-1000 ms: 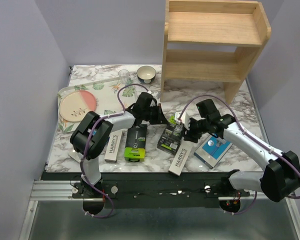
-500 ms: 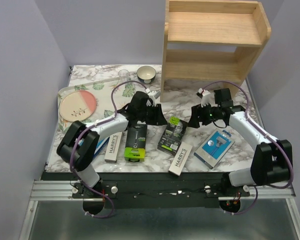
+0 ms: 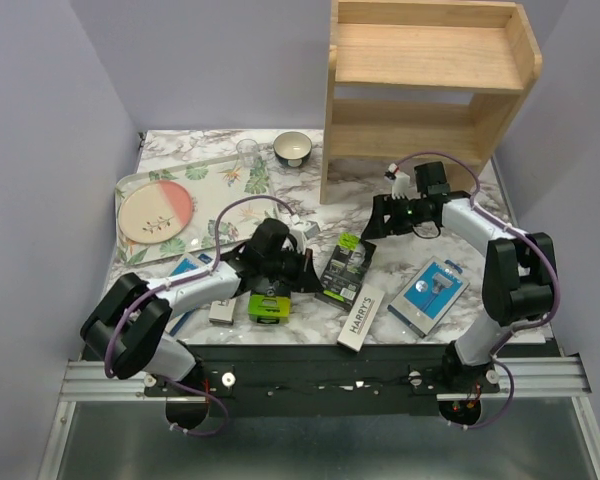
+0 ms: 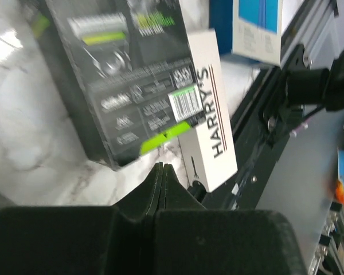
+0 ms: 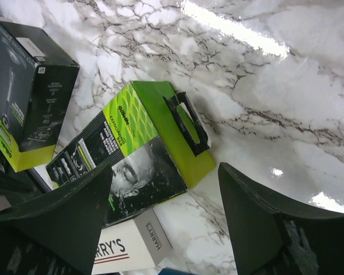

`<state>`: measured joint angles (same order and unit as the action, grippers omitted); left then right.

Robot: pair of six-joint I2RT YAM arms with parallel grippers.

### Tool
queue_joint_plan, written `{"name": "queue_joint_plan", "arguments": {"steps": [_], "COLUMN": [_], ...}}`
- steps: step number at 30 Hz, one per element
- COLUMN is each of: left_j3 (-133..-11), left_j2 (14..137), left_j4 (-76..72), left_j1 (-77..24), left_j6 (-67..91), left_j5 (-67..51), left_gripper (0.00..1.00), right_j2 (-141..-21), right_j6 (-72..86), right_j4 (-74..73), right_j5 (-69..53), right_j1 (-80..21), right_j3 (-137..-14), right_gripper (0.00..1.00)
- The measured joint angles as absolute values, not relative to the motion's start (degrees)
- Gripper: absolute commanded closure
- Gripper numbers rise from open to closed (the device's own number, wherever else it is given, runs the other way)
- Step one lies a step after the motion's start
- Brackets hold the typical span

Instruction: Place and organize the shaving razors onto the shelf

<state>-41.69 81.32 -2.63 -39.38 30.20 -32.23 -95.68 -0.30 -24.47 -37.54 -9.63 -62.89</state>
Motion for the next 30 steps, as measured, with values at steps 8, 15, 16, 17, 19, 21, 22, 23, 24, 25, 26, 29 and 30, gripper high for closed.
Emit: {"name": "queue_joint_plan", "arguments": {"steps": [8,15,16,17,19,21,22,23,24,25,26,29,30], "left_j3": [-35.6,-36.2,-36.6,-37.1,-37.8,-38.2,-38.4,-38.8,-39.1,-39.5,-39.7,-40.5,-40.8], "left_j2": [82.5,91.0,92.2,93.1,94.6,96.0,96.4,97.1,97.6,98.1,98.5,99.9,100.5], "left_j4": [-8.2,-14.4,-15.0,-15.1,-15.4,-15.8,-15.8,-15.9,-16.2,-16.3,-16.6,-17.8,-18.1], "left_j1": [-44.8,-44.8,-44.8,-44.8,-45.0,-44.9,-44.9,-44.9,-44.9,-44.8,-44.7,-43.9,-43.5], "left_j6": [33.3,37.4,38.1,38.6,39.9,41.0,41.5,42.0,42.7,43.4,44.0,46.6,47.7], "left_j5": [-29.5,-25.4,-25.3,-25.3,-25.2,-24.9,-24.9,-24.7,-24.8,-24.8,-24.8,-25.1,-25.4], "left_gripper": [1.00,1.00,1.00,1.00,1.00,1.00,1.00,1.00,1.00,1.00,1.00,1.00,1.00], "right_j2": [-101.7,-103.2,-103.2,-103.2,-103.0,-102.4,-102.2,-101.6,-101.0,-100.1,-99.1,-95.2,-93.9], "right_j6": [-0.4,0.7,0.9,0.9,1.5,1.9,2.0,2.3,2.7,3.1,3.4,4.5,4.9], "right_j4": [-23.6,-22.9,-22.5,-21.5,-19.7,-17.8,-17.3,-16.6,-16.1,-15.5,-15.0,-13.8,-13.5], "right_j5": [-39.3,-41.8,-42.5,-42.3,-42.3,-42.1,-42.0,-41.6,-41.3,-41.1,-41.0,-41.1,-41.5], "right_j1": [-9.7,-11.8,-12.4,-12.8,-12.9,-12.8,-12.8,-12.8,-12.8,-12.8,-12.8,-13.3,-13.7], "right_j3": [-66.5,-65.5,-65.0,-64.5,-63.8,-63.1,-63.0,-62.8,-62.8,-62.8,-62.8,-63.3,-63.9], "right_gripper": [0.18,0.23,0.24,0.26,0.28,0.30,0.31,0.32,0.32,0.32,0.32,0.32,0.32]}}
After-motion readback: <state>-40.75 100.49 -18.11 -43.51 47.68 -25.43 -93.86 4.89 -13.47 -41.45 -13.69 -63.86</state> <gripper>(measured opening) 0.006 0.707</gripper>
